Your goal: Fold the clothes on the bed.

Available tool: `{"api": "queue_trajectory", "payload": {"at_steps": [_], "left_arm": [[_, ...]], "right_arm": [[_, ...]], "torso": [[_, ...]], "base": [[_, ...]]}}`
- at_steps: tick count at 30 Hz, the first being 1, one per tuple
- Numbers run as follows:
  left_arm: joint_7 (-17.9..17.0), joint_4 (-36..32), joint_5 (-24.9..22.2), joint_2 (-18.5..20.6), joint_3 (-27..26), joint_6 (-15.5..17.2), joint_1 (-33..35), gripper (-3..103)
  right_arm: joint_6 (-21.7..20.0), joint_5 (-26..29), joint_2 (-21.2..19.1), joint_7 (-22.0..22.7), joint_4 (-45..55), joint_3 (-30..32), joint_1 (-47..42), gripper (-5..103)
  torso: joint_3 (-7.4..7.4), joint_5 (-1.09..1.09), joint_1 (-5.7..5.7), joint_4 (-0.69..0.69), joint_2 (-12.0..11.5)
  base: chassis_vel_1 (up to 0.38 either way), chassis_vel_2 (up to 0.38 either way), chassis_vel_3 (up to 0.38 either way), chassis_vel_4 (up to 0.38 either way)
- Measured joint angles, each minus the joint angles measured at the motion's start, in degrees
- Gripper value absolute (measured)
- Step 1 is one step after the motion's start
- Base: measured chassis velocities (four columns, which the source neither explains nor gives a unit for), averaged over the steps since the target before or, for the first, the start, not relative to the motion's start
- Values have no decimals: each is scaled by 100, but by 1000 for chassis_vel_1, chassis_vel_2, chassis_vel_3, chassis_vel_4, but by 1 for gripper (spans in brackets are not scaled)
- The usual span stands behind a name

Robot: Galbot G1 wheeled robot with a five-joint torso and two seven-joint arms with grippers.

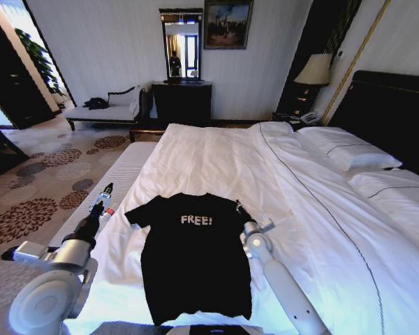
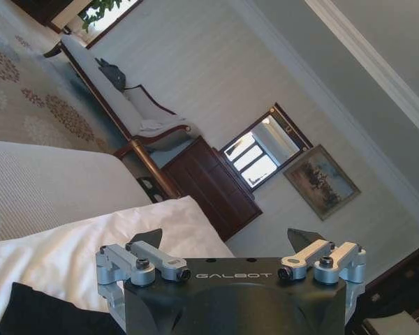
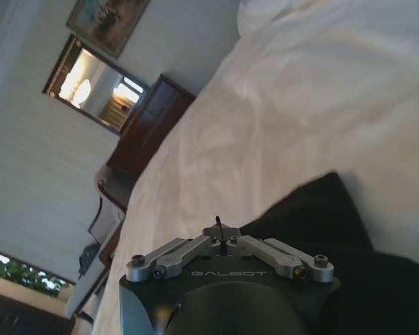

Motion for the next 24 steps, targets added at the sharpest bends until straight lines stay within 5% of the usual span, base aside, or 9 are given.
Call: {"api": "queue_trajectory", "payload": {"at_steps": [24], "left_arm": [[5,190,77,18,37,-13,-36,100]], "right_arm": [[7,-577,458,-93,-614,-397,376,-3]], "torso": [[0,1,0,0,0]], "base": [[0,0,0,0]]}}
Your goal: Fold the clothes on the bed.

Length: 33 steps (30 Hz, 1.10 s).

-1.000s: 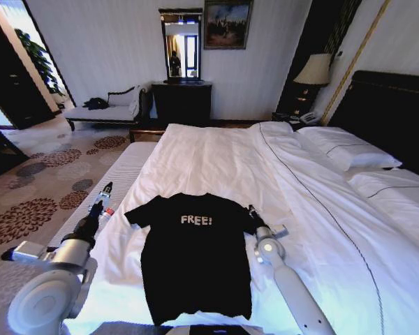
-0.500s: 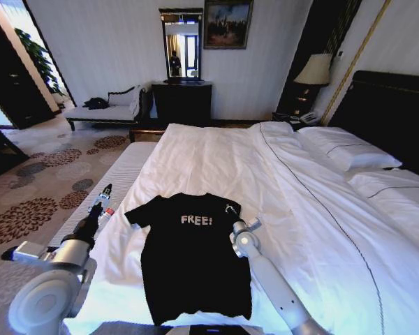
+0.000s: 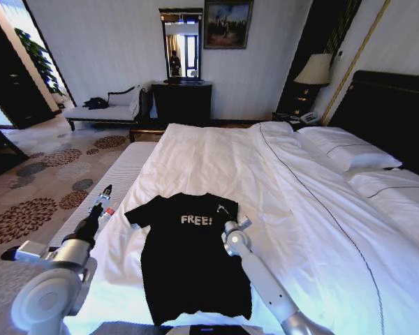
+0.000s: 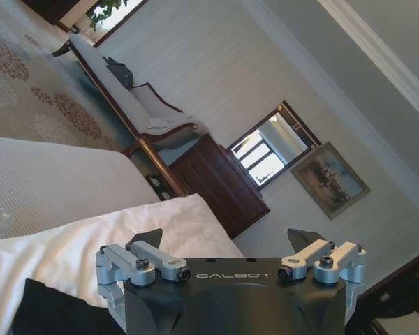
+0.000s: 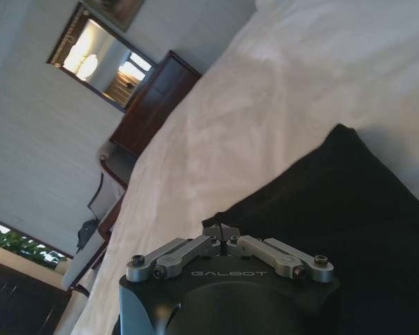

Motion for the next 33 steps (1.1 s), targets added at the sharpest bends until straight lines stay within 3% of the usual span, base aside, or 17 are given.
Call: {"api": "queue_trajectory", "payload": {"at_steps": [2,4,8,10,12,17,21,23,26,33], "left_arm": [[3,43,23,-1,21,0,-3,100],[3,64,28,-1,27,-1,-7,100],[1,307,1,25,48,-19,-92,100],[-4,377,-13,34,45,-30,-120,100],[-16,619,-61,68,17,-72,-218,100],[-50,1115,-88,158,38,-107,-399,100],[-40,2189,-247,333,286,-50,-949,100],[-18,2432,-276,371,332,-47,-1093,100],[73,3185,-201,484,442,-48,-1455,100],[268,4213,228,381,743,-52,-1840,100]], "right_arm": [[13,-57,-11,-112,111,26,-53,7],[21,-67,-23,-166,165,41,-78,7],[402,-144,-180,-842,962,303,-367,28],[502,-95,-220,-969,1244,414,-460,28],[677,90,-297,-1139,1852,737,-674,40],[741,160,-316,-1121,2099,1037,-831,56],[740,-73,-235,-904,1992,1262,-979,78],[728,-123,-209,-866,1957,1256,-985,78],[674,-187,-134,-768,1830,1124,-954,93],[598,-201,-66,-647,1831,1079,-1011,100]], "torso": [[0,0,0,0,0],[0,1,0,0,0],[0,0,0,1,0],[0,0,0,-2,0],[-1,0,-1,-2,0],[0,0,-1,-1,1],[0,1,0,0,1],[0,0,0,-2,0],[1,0,0,1,0],[1,-2,0,-2,0]], "base": [[0,0,0,0],[0,0,0,0],[0,0,0,0],[0,0,0,0],[0,0,0,0],[0,0,0,0],[0,0,0,0],[0,0,0,0],[0,0,0,0],[0,0,0,0]]}}
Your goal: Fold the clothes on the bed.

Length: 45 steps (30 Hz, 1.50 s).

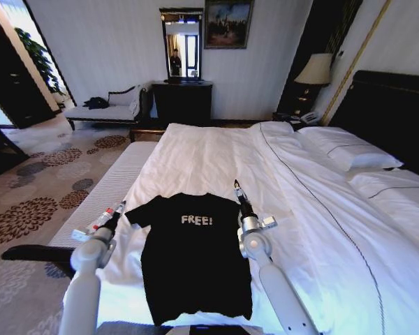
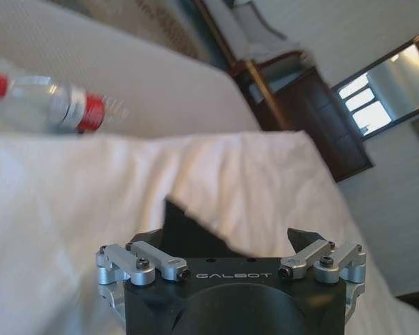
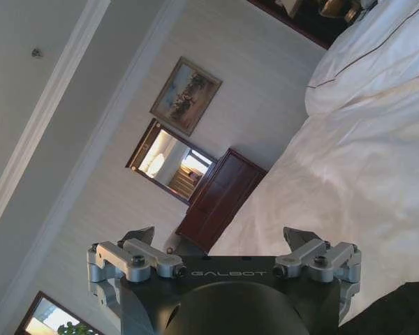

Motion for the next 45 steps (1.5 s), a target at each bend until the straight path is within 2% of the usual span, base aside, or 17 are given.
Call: {"api": "queue_trajectory", "payload": {"at_steps": [7,21,23,26,28,31,32,35,37,41,43,45], "left_arm": [[168,418,41,-127,11,0,-44,100],[438,1249,330,-155,237,-110,-712,100],[483,1307,381,-155,235,-132,-765,103],[593,1438,524,-135,221,-169,-860,96],[634,1479,598,-126,220,-179,-881,96],[701,1563,743,-134,180,-234,-928,80],[701,1563,743,-134,180,-234,-928,80],[717,1553,775,-141,162,-276,-922,64],[733,1532,791,-136,162,-283,-907,64],[755,1387,807,-112,162,-296,-814,42],[756,1354,806,-107,162,-296,-794,42],[756,1261,801,-89,162,-297,-728,31]], "right_arm": [[-44,16,-60,90,-31,101,-39,100],[-82,-4,-12,183,-345,51,61,100],[-84,-3,-12,191,-362,52,75,100],[-88,-1,-12,215,-416,55,112,100],[-90,0,-12,231,-442,57,122,100],[-97,0,-5,260,-487,60,141,100],[-97,0,-5,260,-487,60,141,100],[-104,0,3,278,-525,60,151,100],[-105,-1,8,283,-537,58,155,100],[-110,-9,34,307,-555,48,166,100],[-111,-13,38,312,-556,46,168,100],[-115,-16,46,325,-556,41,169,100]], "torso": [[0,2,0,2,0],[0,2,0,0,0],[0,2,0,0,0],[-1,2,0,0,0],[-1,2,0,0,0],[-1,2,-1,1,0],[-1,2,-1,1,0],[0,1,-1,2,0],[0,1,-1,2,0],[-1,2,-1,2,0],[-1,1,-1,2,0],[-1,2,-1,2,0]], "base": [[0,0,0,0],[0,0,0,0],[0,0,0,0],[0,0,0,0],[0,0,0,0],[0,0,0,0],[0,0,0,0],[0,0,0,0],[0,0,0,0],[0,0,0,0],[0,0,0,0],[0,0,0,0]]}}
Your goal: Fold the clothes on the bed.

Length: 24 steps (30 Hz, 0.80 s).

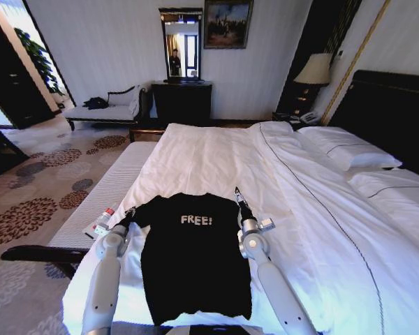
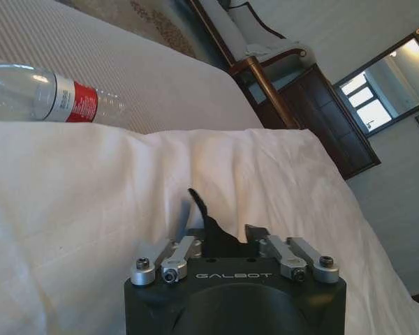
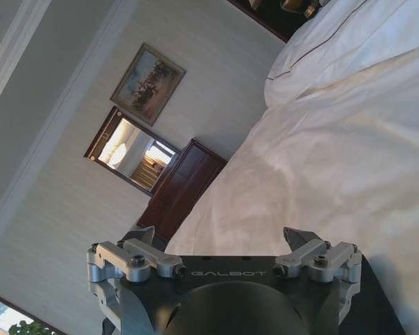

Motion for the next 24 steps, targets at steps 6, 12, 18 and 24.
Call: {"api": "queue_trajectory", "payload": {"at_steps": [6,12,18,24], "left_arm": [[32,-188,60,103,47,5,172,2],[60,-360,50,308,203,16,211,0],[134,-967,209,855,991,74,245,0],[96,-1414,236,1130,1579,126,163,0]], "right_arm": [[-36,22,-17,53,49,-5,1,100],[-42,24,-55,81,72,13,-11,100],[-97,221,-49,135,82,-10,13,100],[-118,226,-28,155,83,-47,32,100]], "torso": [[0,0,0,-1,0],[0,0,0,-1,0],[0,2,0,-1,0],[0,2,0,-2,0]], "base": [[0,0,0,0],[0,0,0,0],[0,0,0,0],[0,0,0,0]]}}
